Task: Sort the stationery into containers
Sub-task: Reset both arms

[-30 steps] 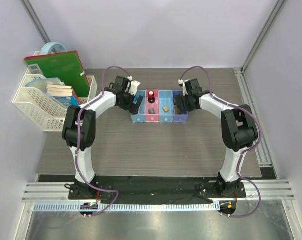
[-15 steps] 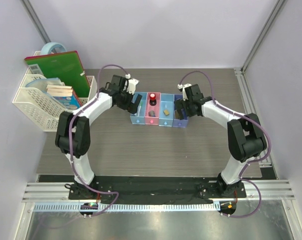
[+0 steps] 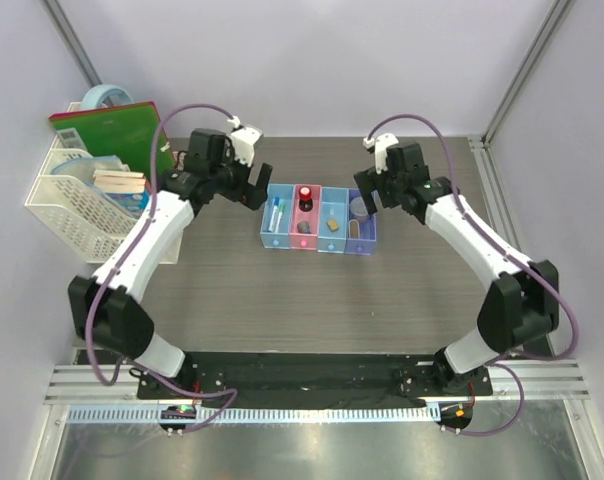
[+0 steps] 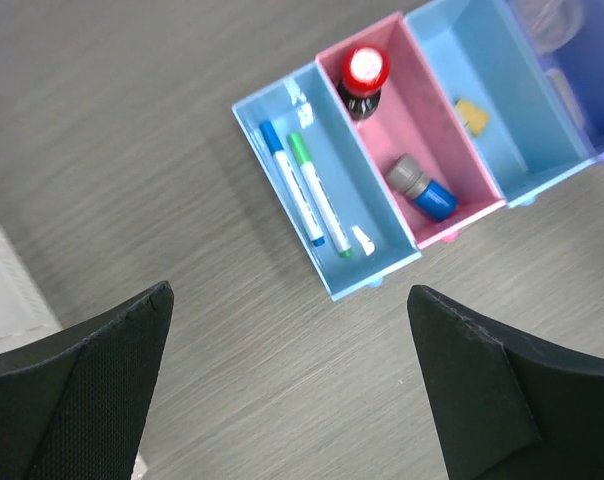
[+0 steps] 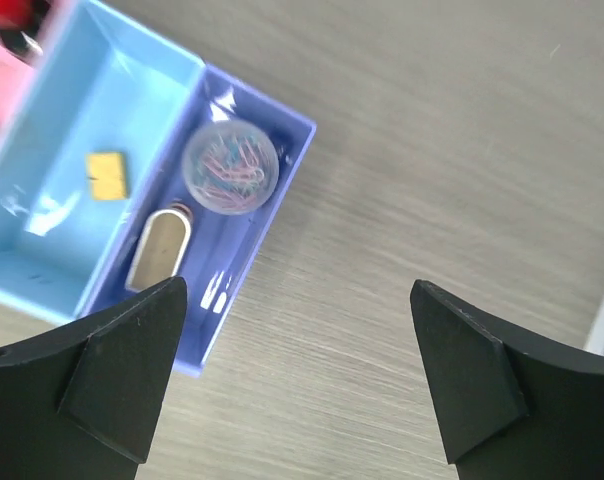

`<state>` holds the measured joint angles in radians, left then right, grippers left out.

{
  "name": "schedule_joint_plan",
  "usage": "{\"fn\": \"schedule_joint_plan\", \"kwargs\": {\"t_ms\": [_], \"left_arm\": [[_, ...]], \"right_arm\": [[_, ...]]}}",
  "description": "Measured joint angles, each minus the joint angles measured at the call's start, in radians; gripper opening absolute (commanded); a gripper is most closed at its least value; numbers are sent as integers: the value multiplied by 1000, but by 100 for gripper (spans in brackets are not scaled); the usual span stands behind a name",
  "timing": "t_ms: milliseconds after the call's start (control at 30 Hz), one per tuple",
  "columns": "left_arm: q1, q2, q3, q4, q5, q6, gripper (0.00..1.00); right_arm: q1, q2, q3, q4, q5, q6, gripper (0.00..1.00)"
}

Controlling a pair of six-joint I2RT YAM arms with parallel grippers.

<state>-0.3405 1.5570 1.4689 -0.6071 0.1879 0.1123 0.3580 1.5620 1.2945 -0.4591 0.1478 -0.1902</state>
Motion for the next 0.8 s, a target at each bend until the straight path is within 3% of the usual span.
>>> {"fn": "schedule_joint_plan", "kwargs": {"t_ms": [200, 367, 800], "left_arm": [[0, -196, 16, -47, 4, 1, 100], [0, -344, -90, -46, -21, -1, 100], [106, -483, -254, -21, -40, -53, 100]], "right_arm": [[0, -169, 61, -85, -129, -18, 100], [0, -275, 58, -169, -240, -25, 100], [-33, -367, -33, -204, -326, -21, 99]]}}
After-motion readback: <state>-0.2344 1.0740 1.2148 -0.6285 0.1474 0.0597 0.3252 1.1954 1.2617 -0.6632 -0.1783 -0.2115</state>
